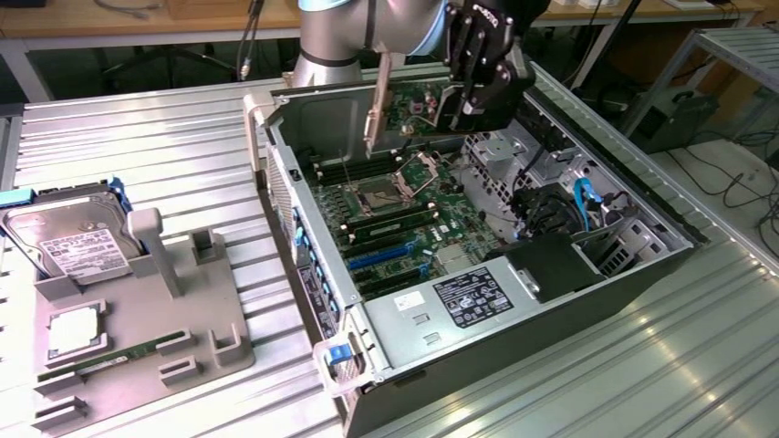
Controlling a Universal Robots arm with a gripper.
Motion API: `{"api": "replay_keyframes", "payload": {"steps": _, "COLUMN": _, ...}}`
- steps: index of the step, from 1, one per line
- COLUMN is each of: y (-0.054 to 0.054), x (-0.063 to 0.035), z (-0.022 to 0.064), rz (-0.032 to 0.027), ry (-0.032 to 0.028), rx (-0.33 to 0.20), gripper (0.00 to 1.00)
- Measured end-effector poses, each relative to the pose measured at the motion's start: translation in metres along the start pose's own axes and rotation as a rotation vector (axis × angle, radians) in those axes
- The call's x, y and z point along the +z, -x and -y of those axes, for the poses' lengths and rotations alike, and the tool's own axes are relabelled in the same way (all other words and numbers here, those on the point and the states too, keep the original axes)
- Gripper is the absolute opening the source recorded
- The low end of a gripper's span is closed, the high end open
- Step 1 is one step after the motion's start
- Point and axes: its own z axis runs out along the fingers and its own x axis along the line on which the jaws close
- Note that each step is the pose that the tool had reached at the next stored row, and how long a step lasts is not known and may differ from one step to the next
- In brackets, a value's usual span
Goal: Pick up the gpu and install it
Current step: 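Insert the gpu into the slot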
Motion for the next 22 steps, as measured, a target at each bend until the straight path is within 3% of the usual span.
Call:
{"api": "replay_keyframes", "payload": {"steps": 7, "y": 0.0, "x": 0.0007, "z": 0.0, "rz": -0.002, "ry": 0.002, "rx": -0.096, "gripper": 0.28}}
{"api": "replay_keyframes", "payload": {"steps": 22, "y": -0.0002, "x": 0.0094, "z": 0.0002, "rz": -0.0021, "ry": 0.0022, "rx": -0.103, "gripper": 0.28}}
